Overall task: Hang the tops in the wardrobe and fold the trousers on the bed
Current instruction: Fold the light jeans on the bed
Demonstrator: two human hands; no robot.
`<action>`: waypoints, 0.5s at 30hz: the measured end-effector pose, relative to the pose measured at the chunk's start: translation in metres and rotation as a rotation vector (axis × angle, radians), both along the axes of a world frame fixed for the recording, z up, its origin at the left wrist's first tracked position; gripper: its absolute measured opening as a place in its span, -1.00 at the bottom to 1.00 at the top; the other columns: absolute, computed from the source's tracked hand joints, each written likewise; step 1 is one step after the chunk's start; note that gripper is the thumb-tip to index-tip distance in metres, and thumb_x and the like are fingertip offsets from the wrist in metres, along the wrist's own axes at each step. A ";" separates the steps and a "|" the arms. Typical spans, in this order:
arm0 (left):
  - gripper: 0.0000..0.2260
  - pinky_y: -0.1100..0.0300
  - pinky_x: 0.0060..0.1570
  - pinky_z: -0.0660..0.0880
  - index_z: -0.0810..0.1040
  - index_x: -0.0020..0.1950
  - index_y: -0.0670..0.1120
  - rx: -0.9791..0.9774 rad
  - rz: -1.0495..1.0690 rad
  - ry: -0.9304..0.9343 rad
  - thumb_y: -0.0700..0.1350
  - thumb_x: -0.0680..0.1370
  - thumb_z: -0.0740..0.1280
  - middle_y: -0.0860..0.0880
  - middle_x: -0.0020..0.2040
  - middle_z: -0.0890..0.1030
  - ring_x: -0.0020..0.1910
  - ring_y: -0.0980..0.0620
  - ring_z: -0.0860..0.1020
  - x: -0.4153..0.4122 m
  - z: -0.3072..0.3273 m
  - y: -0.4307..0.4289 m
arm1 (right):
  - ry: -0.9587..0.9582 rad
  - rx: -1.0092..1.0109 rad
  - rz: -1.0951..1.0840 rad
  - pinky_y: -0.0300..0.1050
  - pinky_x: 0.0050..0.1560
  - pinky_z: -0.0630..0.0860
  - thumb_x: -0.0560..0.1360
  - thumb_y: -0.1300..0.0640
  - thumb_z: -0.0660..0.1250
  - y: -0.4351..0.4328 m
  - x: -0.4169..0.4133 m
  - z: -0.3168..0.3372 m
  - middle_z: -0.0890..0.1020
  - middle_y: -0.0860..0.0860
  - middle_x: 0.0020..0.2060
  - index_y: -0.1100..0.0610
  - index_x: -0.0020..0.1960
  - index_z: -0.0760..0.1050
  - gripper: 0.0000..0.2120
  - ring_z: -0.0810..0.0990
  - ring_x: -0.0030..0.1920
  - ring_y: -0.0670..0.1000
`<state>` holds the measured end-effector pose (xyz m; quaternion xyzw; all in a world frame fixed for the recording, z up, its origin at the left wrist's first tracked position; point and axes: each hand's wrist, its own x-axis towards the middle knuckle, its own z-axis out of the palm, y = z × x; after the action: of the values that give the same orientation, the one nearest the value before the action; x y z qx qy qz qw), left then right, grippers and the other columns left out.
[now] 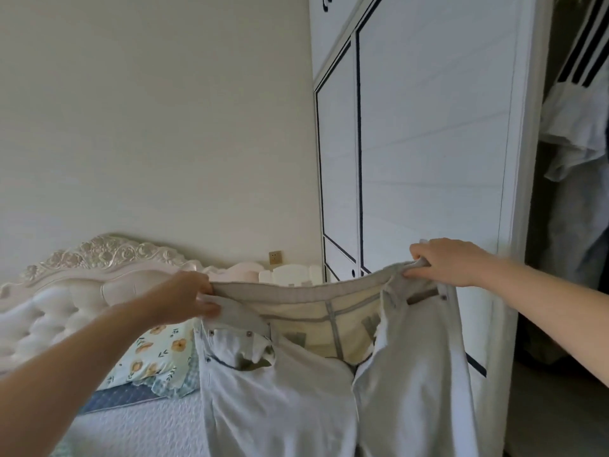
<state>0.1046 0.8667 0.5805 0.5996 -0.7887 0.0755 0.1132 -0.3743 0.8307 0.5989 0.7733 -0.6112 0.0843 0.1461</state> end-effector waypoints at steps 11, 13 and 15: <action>-0.89 0.41 -0.23 0.52 0.64 -0.31 0.13 -0.235 -0.484 -1.077 0.01 0.32 0.55 0.18 0.04 0.57 -0.17 0.26 0.53 -0.055 0.005 -0.083 | 0.001 -0.300 -0.028 -0.12 -0.25 0.30 0.64 -0.12 0.05 -0.118 0.018 0.029 0.58 -0.01 -0.10 0.06 -0.06 0.45 -0.68 0.47 -0.19 0.06; -0.74 0.39 -0.43 0.49 0.56 -0.46 0.07 -0.194 -0.445 -1.098 -0.04 0.17 0.65 0.13 -0.07 0.60 -0.29 0.25 0.53 -0.059 0.013 -0.098 | -0.008 -0.347 -0.008 -0.12 -0.32 0.25 0.64 -0.11 0.05 -0.139 0.019 0.033 0.51 -0.03 -0.25 0.08 -0.08 0.41 -0.69 0.45 -0.28 0.07; -0.73 0.35 -0.51 0.48 0.56 -0.50 0.06 -0.227 -0.418 -1.091 -0.08 0.10 0.66 0.13 -0.15 0.62 -0.27 0.24 0.57 -0.062 0.023 -0.112 | -0.036 -0.387 -0.005 -0.14 -0.40 0.17 0.64 -0.13 0.05 -0.159 0.017 0.037 0.40 -0.06 -0.35 0.09 -0.09 0.35 -0.68 0.43 -0.33 0.06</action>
<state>0.0427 0.7548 0.6030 0.2905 -0.8211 0.4328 -0.2325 -0.3576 0.6720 0.6363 0.7276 -0.5879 0.2138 0.2815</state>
